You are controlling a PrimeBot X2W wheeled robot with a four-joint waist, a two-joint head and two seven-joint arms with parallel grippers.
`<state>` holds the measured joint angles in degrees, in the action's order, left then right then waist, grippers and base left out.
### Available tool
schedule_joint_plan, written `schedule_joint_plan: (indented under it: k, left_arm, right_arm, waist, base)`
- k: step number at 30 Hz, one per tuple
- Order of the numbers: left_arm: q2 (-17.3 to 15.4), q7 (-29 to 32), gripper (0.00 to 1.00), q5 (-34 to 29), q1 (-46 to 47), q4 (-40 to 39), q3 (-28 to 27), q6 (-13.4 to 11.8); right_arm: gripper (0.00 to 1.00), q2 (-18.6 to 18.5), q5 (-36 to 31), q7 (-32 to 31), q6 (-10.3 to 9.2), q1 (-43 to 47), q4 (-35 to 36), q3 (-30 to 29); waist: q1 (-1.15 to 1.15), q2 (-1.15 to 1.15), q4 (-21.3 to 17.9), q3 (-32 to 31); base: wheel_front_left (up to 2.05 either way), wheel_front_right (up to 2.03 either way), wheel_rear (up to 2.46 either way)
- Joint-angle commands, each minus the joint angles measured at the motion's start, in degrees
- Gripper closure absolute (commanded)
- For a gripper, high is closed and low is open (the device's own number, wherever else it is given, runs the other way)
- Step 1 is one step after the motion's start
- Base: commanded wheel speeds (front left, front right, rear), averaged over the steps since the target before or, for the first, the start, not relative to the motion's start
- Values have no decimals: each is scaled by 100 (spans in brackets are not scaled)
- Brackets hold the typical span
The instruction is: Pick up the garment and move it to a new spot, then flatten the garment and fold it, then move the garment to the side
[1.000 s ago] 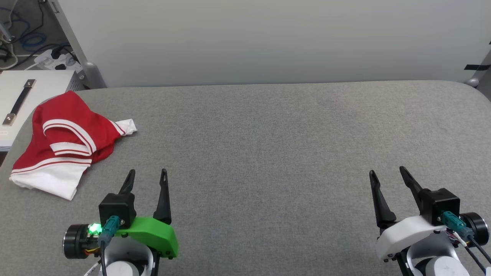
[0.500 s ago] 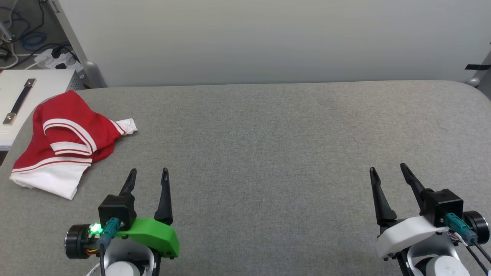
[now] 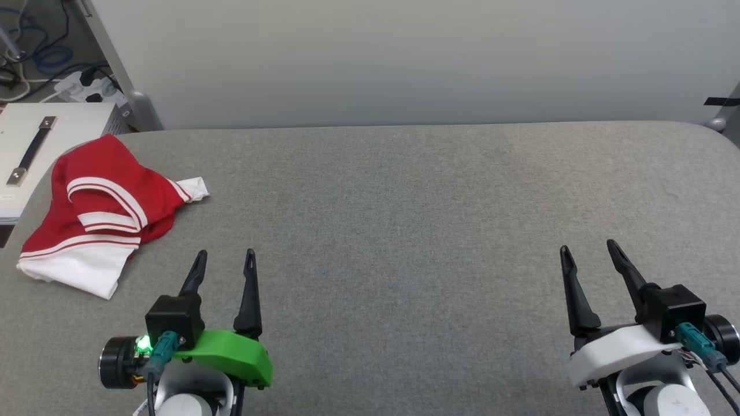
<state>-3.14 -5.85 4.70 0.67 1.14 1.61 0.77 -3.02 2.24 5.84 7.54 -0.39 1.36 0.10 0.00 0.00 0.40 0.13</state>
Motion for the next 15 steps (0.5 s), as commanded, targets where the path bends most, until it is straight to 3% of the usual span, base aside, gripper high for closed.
schedule_joint_plan:
  k: [1,15]
  left_arm:
    - [11,-55,0,62,-139,17,21,32]
    - [14,-220,0,176,-157,221,103,50]
  right_arm:
    - [0,6,30,68,-2,68,28,7]
    - [0,7,45,231,-3,82,-116,40]
  waist:
    - [0,0,3,1]
    - [0,0,-9,46]
  base:
    - [0,0,0]
    - [0,0,0]
